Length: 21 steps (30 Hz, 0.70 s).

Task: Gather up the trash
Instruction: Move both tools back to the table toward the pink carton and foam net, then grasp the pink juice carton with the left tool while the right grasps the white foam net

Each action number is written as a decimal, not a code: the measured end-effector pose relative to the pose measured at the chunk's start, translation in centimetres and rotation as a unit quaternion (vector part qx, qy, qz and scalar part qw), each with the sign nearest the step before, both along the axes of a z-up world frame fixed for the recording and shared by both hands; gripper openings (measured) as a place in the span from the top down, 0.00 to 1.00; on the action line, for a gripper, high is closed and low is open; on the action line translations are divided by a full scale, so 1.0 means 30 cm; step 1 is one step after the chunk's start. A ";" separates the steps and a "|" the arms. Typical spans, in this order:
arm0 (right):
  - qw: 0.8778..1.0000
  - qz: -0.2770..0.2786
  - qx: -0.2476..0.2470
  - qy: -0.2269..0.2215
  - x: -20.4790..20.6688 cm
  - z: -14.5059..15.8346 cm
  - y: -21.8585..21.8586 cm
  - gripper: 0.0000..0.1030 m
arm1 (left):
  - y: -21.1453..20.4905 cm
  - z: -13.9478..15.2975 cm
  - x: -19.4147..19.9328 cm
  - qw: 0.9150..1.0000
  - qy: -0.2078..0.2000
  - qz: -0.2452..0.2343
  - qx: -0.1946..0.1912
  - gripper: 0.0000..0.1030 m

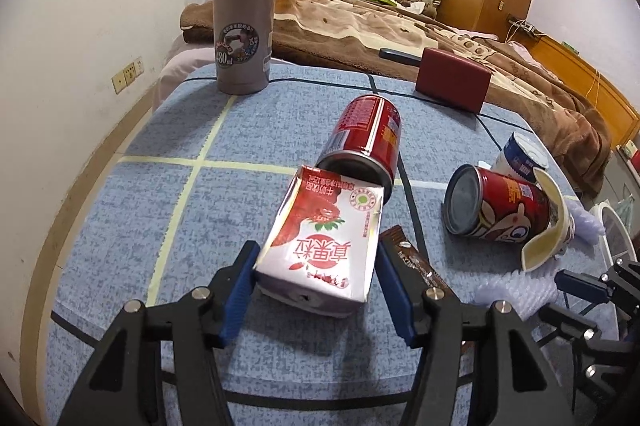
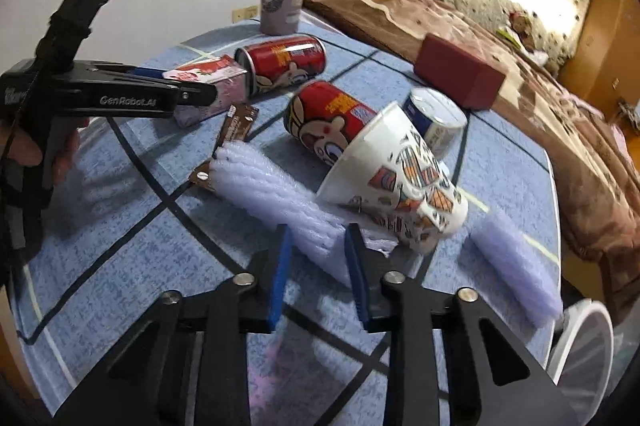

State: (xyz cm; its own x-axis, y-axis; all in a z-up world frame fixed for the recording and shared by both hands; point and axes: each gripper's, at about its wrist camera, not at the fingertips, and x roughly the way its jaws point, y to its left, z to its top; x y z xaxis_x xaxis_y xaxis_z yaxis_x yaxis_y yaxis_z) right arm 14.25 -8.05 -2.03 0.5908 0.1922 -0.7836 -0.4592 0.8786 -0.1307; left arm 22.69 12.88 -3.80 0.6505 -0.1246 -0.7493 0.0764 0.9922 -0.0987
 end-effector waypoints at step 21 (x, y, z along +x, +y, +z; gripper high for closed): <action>0.999 0.040 0.011 -0.007 0.037 -0.022 0.004 0.48 | 0.010 -0.003 -0.042 1.000 0.004 0.003 -0.021 0.41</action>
State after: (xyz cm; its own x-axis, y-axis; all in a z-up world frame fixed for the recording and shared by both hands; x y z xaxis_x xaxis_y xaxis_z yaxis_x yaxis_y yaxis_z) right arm 15.36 -7.93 -2.69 0.5842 0.2570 -0.7698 -0.5265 0.8419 -0.1185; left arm 21.44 13.18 -3.88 0.6447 -0.1510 -0.7494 0.0684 0.9878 -0.1401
